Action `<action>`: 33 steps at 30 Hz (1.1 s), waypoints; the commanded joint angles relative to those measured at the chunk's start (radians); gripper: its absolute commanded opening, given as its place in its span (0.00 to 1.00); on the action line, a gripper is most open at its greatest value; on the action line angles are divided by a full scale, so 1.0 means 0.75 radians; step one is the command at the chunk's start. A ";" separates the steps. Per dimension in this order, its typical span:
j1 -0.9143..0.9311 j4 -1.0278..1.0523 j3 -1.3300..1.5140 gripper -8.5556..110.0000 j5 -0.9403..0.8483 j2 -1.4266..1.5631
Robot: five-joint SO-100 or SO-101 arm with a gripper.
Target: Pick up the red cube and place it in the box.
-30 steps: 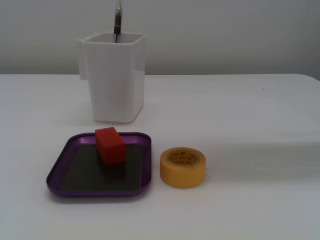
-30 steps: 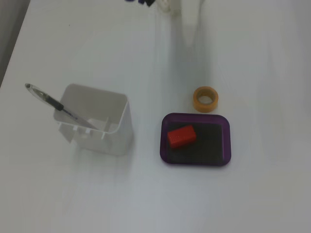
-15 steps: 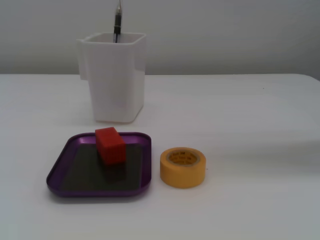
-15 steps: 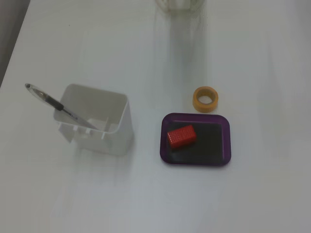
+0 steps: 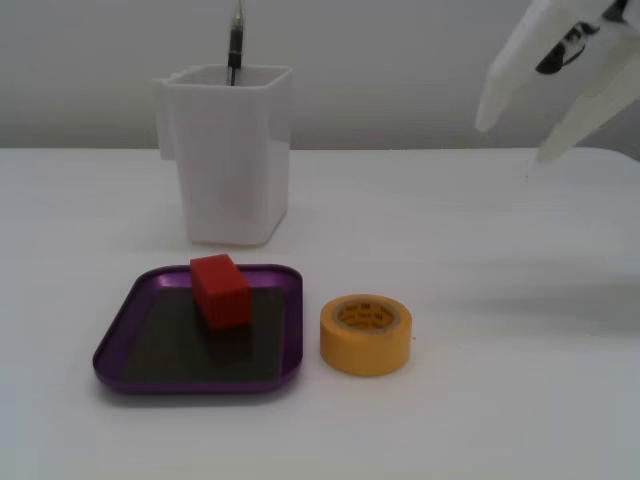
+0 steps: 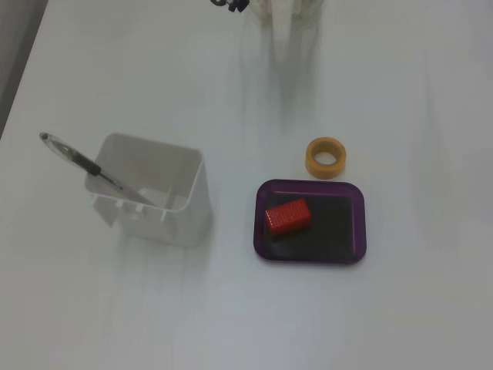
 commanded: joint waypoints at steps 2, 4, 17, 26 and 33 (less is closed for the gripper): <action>-0.002 -0.131 0.252 0.20 0.008 0.243; -0.002 -0.137 0.344 0.20 0.008 0.340; -0.012 -0.117 0.804 0.19 0.008 0.824; -0.002 -0.121 0.941 0.19 0.025 0.980; -0.016 -0.121 0.951 0.07 0.141 0.982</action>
